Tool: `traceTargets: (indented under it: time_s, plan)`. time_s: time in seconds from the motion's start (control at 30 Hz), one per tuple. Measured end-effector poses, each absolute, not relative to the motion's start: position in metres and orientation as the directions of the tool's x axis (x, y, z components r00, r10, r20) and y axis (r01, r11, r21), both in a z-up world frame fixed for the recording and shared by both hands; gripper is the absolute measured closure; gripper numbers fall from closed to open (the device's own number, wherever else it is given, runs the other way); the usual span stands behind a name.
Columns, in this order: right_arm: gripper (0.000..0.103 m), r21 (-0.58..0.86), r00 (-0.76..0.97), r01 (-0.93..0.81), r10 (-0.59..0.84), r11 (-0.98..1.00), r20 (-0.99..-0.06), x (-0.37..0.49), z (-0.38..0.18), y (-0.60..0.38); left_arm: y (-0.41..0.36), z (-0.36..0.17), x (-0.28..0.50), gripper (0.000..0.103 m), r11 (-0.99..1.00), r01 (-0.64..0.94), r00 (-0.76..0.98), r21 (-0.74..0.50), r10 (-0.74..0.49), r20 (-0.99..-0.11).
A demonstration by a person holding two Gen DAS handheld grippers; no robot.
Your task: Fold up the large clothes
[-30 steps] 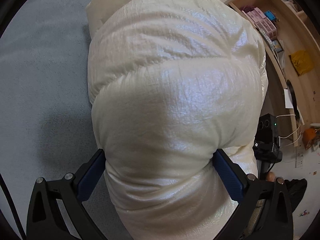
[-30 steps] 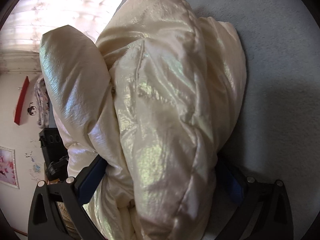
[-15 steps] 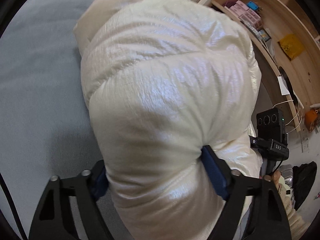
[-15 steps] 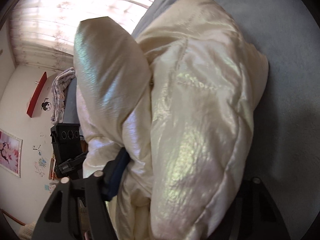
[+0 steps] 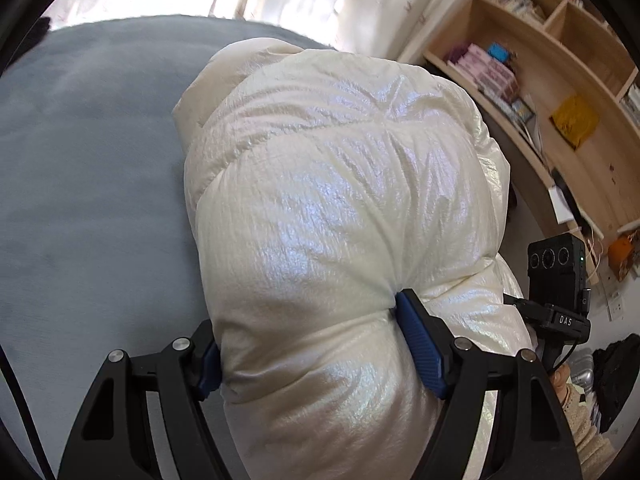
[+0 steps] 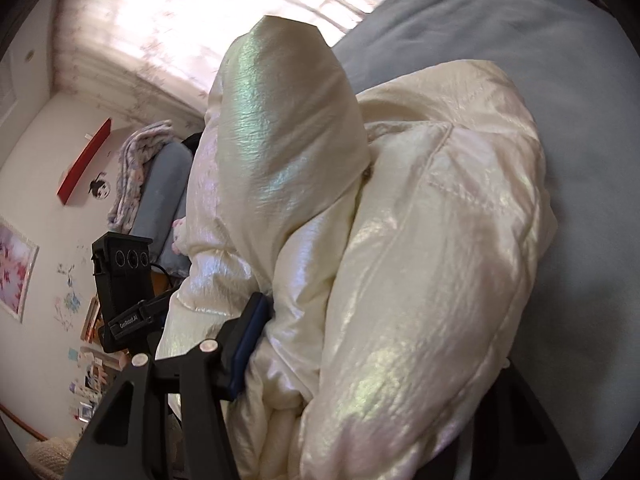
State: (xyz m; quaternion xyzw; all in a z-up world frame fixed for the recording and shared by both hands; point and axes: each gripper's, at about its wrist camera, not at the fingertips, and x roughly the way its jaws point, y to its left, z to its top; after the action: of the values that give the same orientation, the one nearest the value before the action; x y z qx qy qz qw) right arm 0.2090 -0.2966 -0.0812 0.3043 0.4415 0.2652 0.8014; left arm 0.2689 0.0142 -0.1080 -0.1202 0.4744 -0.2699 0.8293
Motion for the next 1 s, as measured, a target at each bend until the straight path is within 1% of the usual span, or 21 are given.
traceTargets:
  time_s: [0.13, 0.27, 0.37, 0.5, 0.67, 0.7, 0.77, 0.83, 0.9, 0.93, 0.97, 1.0]
  plan:
    - [0.048, 0.717, 0.470, -0.228, 0.720, 0.658, -0.511, 0.237, -0.056, -0.245, 0.083, -0.062, 0.278, 0.029, 0.851, 0.311, 0.478, -0.424, -0.525, -0.704]
    - [0.048, 0.732, 0.450, -0.294, 0.764, 0.615, -0.462, 0.279, -0.046, -0.183, 0.156, -0.026, 0.298, 0.029, 0.885, 0.285, 0.550, -0.367, -0.465, -0.694]
    - [0.048, 0.740, 0.432, -0.330, 0.790, 0.587, -0.435, 0.315, -0.042, -0.137, 0.211, -0.011, 0.321, 0.029, 0.904, 0.253, 0.584, -0.343, -0.426, -0.691]
    - [0.048, 0.743, 0.420, -0.361, 0.810, 0.563, -0.410, 0.373, -0.047, -0.067, 0.280, -0.011, 0.355, 0.029, 0.919, 0.223, 0.618, -0.326, -0.392, -0.682]
    - [0.048, 0.729, 0.428, -0.374, 0.804, 0.574, -0.413, 0.426, -0.078, -0.021, 0.352, -0.046, 0.419, 0.029, 0.912, 0.203, 0.641, -0.356, -0.399, -0.656]
    - [0.048, 0.720, 0.435, -0.374, 0.797, 0.584, -0.420, 0.440, -0.088, -0.010, 0.353, -0.053, 0.427, 0.028, 0.908, 0.200, 0.643, -0.368, -0.405, -0.650]
    - [0.048, 0.713, 0.442, -0.373, 0.789, 0.594, -0.427, 0.455, -0.108, -0.003, 0.377, -0.084, 0.449, 0.028, 0.898, 0.179, 0.651, -0.403, -0.415, -0.636]
    - [0.048, 0.713, 0.441, -0.341, 0.774, 0.613, -0.455, 0.474, -0.135, 0.008, 0.386, -0.122, 0.463, 0.028, 0.900, 0.139, 0.651, -0.414, -0.398, -0.647]
    - [0.048, 0.693, 0.425, -0.309, 0.747, 0.651, -0.512, 0.488, -0.163, 0.026, 0.394, -0.163, 0.472, 0.024, 0.901, 0.082, 0.636, -0.425, -0.376, -0.674]
    - [0.047, 0.689, 0.425, -0.303, 0.740, 0.659, -0.521, 0.490, -0.177, 0.027, 0.402, -0.177, 0.472, 0.019, 0.890, 0.066, 0.651, -0.452, -0.381, -0.657]
    - [0.046, 0.696, 0.432, -0.310, 0.748, 0.648, -0.504, 0.488, -0.182, 0.026, 0.409, -0.186, 0.469, 0.015, 0.871, 0.064, 0.678, -0.488, -0.397, -0.619]
    - [0.045, 0.702, 0.438, -0.319, 0.756, 0.637, -0.486, 0.485, -0.186, 0.024, 0.412, -0.191, 0.466, 0.013, 0.860, 0.068, 0.687, -0.506, -0.408, -0.601]
